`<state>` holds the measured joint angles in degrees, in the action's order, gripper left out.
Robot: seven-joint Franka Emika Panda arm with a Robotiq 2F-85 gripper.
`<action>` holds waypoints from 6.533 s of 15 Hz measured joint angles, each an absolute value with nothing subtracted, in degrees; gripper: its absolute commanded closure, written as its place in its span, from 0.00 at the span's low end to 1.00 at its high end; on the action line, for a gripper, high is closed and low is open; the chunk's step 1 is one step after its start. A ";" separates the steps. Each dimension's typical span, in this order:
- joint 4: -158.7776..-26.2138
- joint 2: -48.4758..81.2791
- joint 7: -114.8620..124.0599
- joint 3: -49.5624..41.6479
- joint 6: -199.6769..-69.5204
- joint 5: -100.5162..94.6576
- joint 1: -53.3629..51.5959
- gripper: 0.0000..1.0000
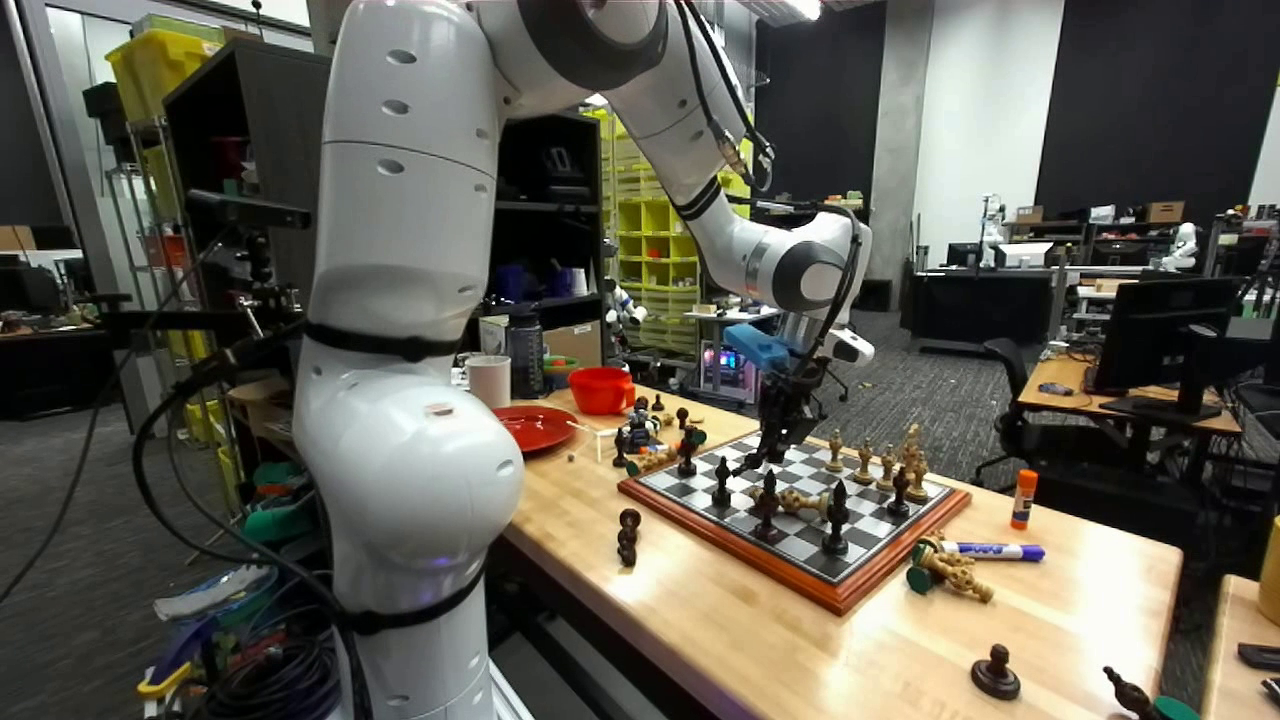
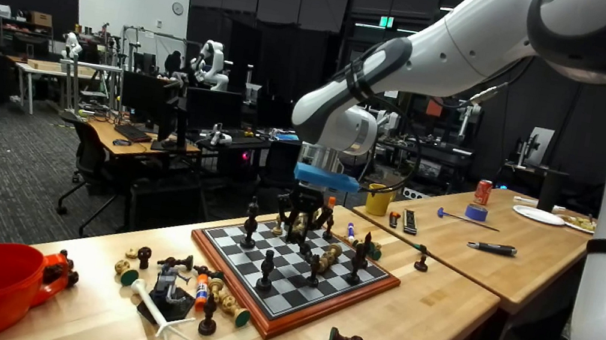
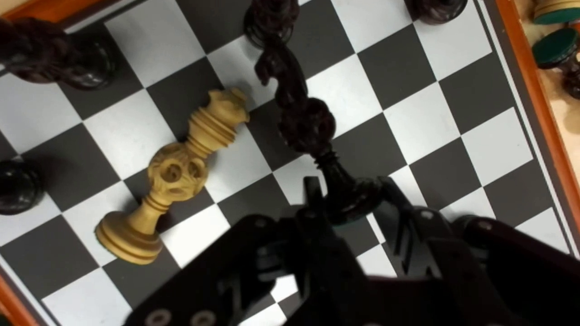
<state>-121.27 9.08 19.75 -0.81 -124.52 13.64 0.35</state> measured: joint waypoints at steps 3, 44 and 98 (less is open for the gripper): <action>-120.80 9.42 19.75 -0.70 -124.52 13.64 0.33 0.18; -83.62 31.96 46.37 -19.33 -90.47 24.59 27.67 0.00; -75.45 45.41 35.61 -16.39 -76.48 34.20 42.97 0.00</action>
